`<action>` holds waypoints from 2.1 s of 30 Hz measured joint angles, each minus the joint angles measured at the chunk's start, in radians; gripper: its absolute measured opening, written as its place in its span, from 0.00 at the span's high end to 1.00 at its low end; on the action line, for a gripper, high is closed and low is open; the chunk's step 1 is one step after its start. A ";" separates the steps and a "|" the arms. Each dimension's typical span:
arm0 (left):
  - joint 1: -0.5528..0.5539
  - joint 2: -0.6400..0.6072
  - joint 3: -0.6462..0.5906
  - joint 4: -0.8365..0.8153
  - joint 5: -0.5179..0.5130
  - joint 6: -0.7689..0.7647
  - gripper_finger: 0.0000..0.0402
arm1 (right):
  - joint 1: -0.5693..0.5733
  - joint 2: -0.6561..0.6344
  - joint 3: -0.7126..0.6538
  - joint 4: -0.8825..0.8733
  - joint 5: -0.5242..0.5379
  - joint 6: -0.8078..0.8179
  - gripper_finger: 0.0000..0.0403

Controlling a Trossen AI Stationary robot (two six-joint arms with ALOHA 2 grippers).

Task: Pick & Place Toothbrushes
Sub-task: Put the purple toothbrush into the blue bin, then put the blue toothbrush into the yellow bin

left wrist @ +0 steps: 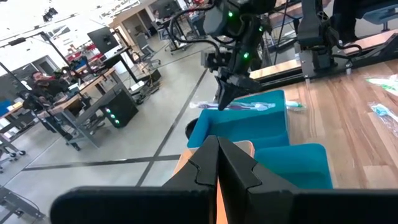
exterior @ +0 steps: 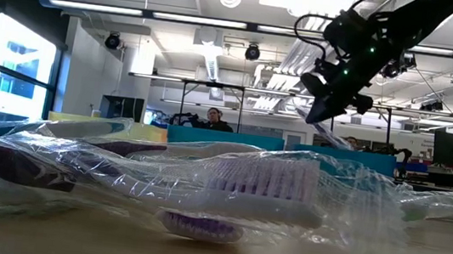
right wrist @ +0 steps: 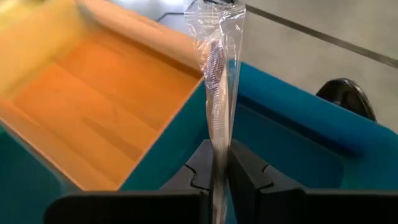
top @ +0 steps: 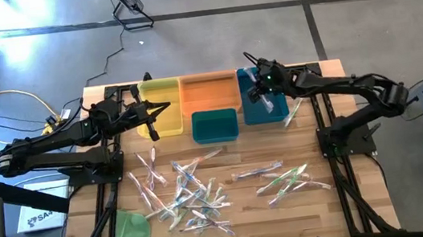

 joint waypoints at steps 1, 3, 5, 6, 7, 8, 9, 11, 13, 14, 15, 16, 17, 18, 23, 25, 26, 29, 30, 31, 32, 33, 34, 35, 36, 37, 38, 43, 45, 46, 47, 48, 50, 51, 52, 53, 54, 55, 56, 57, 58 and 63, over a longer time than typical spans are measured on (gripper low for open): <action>0.000 0.000 0.000 0.000 0.000 0.000 1.00 | 0.000 0.008 0.000 -0.005 0.000 0.000 0.96; 0.000 0.000 0.000 -0.001 0.000 0.000 1.00 | 0.000 0.027 0.000 -0.005 0.000 0.001 0.96; 0.000 0.000 0.000 -0.001 0.000 0.000 1.00 | 0.000 0.044 0.000 -0.008 -0.002 0.000 0.96; 0.000 0.000 0.000 -0.001 0.000 0.000 1.00 | 0.000 0.053 0.000 -0.008 -0.006 0.001 0.96; 0.000 0.000 0.000 -0.001 0.000 0.000 1.00 | 0.000 0.060 0.000 -0.010 -0.013 0.001 0.96; 0.000 0.000 0.000 -0.001 0.000 0.000 1.00 | 0.000 0.068 0.000 -0.009 -0.016 0.001 0.96; 0.000 0.000 0.000 -0.001 0.000 0.000 1.00 | 0.000 0.074 0.000 -0.009 -0.018 0.003 0.96; 0.000 0.000 0.000 -0.002 0.000 0.000 1.00 | 0.000 0.086 0.000 -0.011 -0.018 0.008 0.96; 0.000 0.000 0.000 -0.002 0.000 0.000 1.00 | 0.000 0.097 0.000 -0.014 -0.018 0.008 0.96; 0.000 0.000 0.000 -0.003 0.000 0.000 1.00 | 0.000 0.099 0.000 -0.017 -0.018 0.008 0.96; 0.000 0.000 0.000 -0.003 0.000 0.000 1.00 | -0.002 0.099 0.000 -0.023 -0.017 0.008 0.96; 0.000 0.000 0.000 -0.004 0.000 0.000 1.00 | -0.006 0.099 0.000 -0.028 -0.019 0.008 0.96; 0.000 0.000 0.000 -0.005 0.000 0.000 1.00 | -0.012 0.099 0.000 -0.030 -0.020 0.008 0.96; 0.000 0.000 0.000 -0.004 0.000 0.000 1.00 | -0.017 0.099 0.000 -0.032 -0.016 0.008 0.96; 0.000 0.000 0.000 -0.005 0.000 0.000 1.00 | -0.048 0.099 0.000 -0.059 -0.042 0.006 0.96; 0.000 0.000 0.000 -0.005 0.000 -0.002 1.00 | -0.062 0.099 0.000 -0.073 -0.074 0.005 0.95; 0.000 0.000 0.000 -0.005 0.000 -0.003 1.00 | -0.066 0.099 0.000 -0.080 -0.078 0.005 0.94; 0.000 0.000 0.000 -0.005 0.000 -0.003 1.00 | -0.073 0.099 0.000 -0.092 -0.084 0.005 0.87; 0.000 0.000 0.000 -0.005 0.000 -0.003 1.00 | -0.073 0.099 0.000 -0.091 -0.085 0.002 0.84; 0.000 0.000 0.000 -0.005 0.000 -0.003 1.00 | -0.072 0.099 0.000 -0.090 -0.085 0.000 0.82; 0.000 0.000 0.000 -0.005 0.000 -0.003 1.00 | -0.072 0.099 0.000 -0.090 -0.086 0.000 0.81; 0.000 0.000 0.000 -0.005 0.000 -0.003 1.00 | -0.072 0.099 0.000 -0.091 -0.085 -0.001 0.79; 0.000 0.000 0.000 -0.005 0.000 -0.003 1.00 | -0.072 0.099 0.000 -0.090 -0.086 -0.002 0.78; 0.000 0.000 0.000 -0.005 0.000 -0.003 1.00 | -0.072 0.099 0.000 -0.087 -0.086 -0.002 0.77; 0.000 0.000 0.000 -0.005 0.000 -0.003 1.00 | -0.072 0.099 0.000 -0.085 -0.086 -0.002 0.76; 0.000 0.000 0.000 -0.005 0.000 -0.003 1.00 | -0.072 0.099 0.000 -0.084 -0.086 -0.003 0.75; 0.000 0.000 0.000 -0.005 0.000 -0.004 1.00 | -0.072 0.098 0.000 -0.084 -0.086 -0.003 0.75; 0.000 0.000 0.000 -0.005 0.000 -0.004 1.00 | -0.072 0.084 0.000 -0.083 -0.090 -0.003 0.75; 0.000 0.000 0.000 -0.005 0.000 -0.004 1.00 | -0.072 0.065 0.000 -0.083 -0.102 -0.003 0.76; 0.000 0.000 0.000 -0.005 0.000 -0.004 1.00 | -0.071 0.053 0.000 -0.083 -0.107 -0.003 0.77; 0.000 0.000 0.000 -0.005 0.000 -0.004 1.00 | -0.069 0.037 0.000 -0.081 -0.120 -0.003 0.78; 0.000 0.000 0.000 -0.005 0.000 -0.004 1.00 | -0.067 0.020 0.000 -0.081 -0.128 -0.003 0.78; 0.000 0.000 0.000 -0.005 0.000 -0.004 1.00 | -0.057 -0.022 0.000 -0.078 -0.142 -0.002 0.80; 0.000 0.000 0.000 -0.005 0.000 -0.004 1.00 | -0.051 -0.043 0.000 -0.071 -0.155 -0.002 0.81; 0.000 0.000 0.000 -0.005 0.000 -0.004 1.00 | -0.044 -0.067 0.000 -0.062 -0.166 -0.002 0.82; 0.000 0.000 0.000 -0.005 0.000 -0.004 1.00 | -0.036 -0.090 0.000 -0.053 -0.184 -0.001 0.83; 0.000 0.000 0.000 -0.005 0.000 -0.004 1.00 | -0.027 -0.112 0.000 -0.041 -0.200 0.001 0.84; 0.000 0.000 0.000 -0.005 0.000 -0.004 1.00 | -0.015 -0.135 0.000 -0.024 -0.215 0.006 0.85; 0.000 0.000 0.000 -0.005 0.000 -0.004 1.00 | -0.004 -0.154 0.000 -0.009 -0.237 0.014 0.87; 0.000 0.000 0.000 -0.005 0.000 -0.004 1.00 | 0.007 -0.173 0.000 0.003 -0.256 0.027 0.88; 0.000 0.000 0.000 -0.005 0.000 -0.004 1.00 | 0.019 -0.190 0.000 0.021 -0.275 0.035 0.88; 0.000 0.000 0.000 -0.005 0.000 -0.008 1.00 | 0.095 -0.247 0.000 0.086 -0.312 0.061 0.92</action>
